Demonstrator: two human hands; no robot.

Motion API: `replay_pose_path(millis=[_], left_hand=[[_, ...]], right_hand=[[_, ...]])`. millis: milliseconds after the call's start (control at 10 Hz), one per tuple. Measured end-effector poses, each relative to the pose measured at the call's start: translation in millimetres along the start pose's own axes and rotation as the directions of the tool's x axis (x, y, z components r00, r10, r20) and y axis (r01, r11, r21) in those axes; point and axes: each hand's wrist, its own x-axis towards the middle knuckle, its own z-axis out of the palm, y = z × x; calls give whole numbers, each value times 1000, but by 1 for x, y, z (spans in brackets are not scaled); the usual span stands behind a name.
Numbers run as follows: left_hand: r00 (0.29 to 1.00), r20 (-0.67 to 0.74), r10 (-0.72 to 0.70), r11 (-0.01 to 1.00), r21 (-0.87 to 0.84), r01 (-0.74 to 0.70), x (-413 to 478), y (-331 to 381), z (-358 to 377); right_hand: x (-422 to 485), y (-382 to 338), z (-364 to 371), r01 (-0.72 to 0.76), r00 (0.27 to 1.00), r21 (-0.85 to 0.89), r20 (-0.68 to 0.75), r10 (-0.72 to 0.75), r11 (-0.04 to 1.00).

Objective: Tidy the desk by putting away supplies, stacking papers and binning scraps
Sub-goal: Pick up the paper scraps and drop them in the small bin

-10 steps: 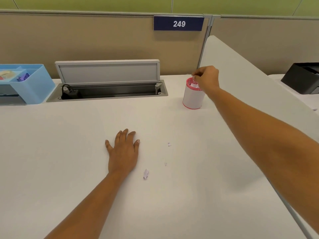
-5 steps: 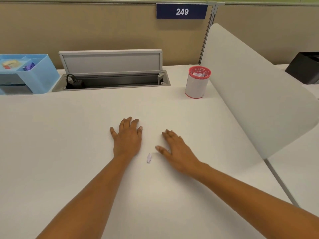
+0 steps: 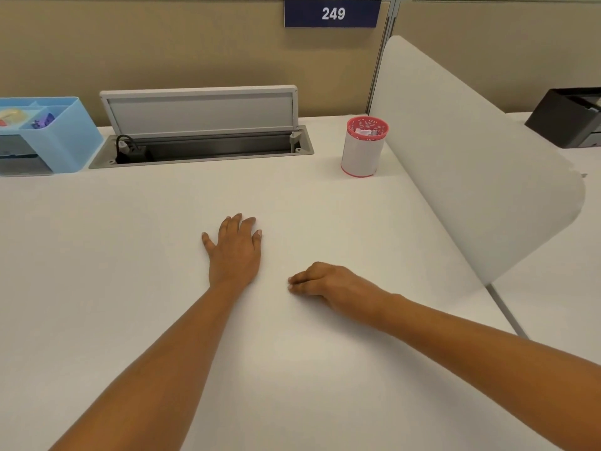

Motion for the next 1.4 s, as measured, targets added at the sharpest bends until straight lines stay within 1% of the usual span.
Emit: replay_pose_path(millis=[100, 200, 300, 400, 500, 600, 700, 800, 900, 1000, 1100, 1200, 1300, 1400], left_hand=[[1000, -6, 1, 1000, -2, -1, 0, 0, 1], [1000, -1, 1, 1000, -9, -1, 0, -1, 0], [1000, 2, 1, 1000, -6, -1, 0, 0, 0], [1000, -5, 4, 1000, -2, -4, 0, 0, 1], [1000, -8, 9, 1000, 3, -9, 0, 0, 1], [1000, -7, 8, 1000, 1, -8, 0, 0, 0], [1000, -2, 4, 1000, 0, -4, 0, 0, 0], [1000, -3, 7, 1000, 9, -7, 0, 0, 0], [1000, -5, 6, 1000, 11, -6, 0, 0, 0], [1000, -7, 6, 1000, 12, -6, 0, 0, 0], [1000, -3, 4, 1000, 17, -4, 0, 0, 0], [1000, -8, 6, 1000, 21, -6, 0, 0, 1], [1000, -7, 4, 999, 34, -4, 1, 0, 1], [1000, -18, 6, 999, 33, -6, 1, 0, 2]], right_hand=[[1, 4, -6, -9, 997, -65, -77, 4, 998], [9, 13, -11, -96, 979, -40, -183, 88, 995], [13, 22, -26, -364, 870, 331, -213, 445, 871], [8, 28, -35, -396, 771, 767, -20, 636, 505], [7, 31, -41, -296, 730, 941, 110, 675, 167], [6, 35, -47, -231, 712, 973, 178, 679, -13], [7, 37, -51, -249, 705, 968, 204, 679, -32], [9, 38, -59, -226, 688, 972, 206, 695, -65], [13, 42, -74, -171, 677, 980, 195, 710, -105], [24, 52, -100, -76, 671, 992, 128, 731, -103], [42, 67, -133, -6, 626, 1000, -15, 779, 23], [69, 86, -166, 5, 531, 989, -128, 837, 148], [91, 97, -190, -119, 410, 946, -229, 883, 300], [108, 104, -204, -198, 390, 909, -270, 880, 367]])
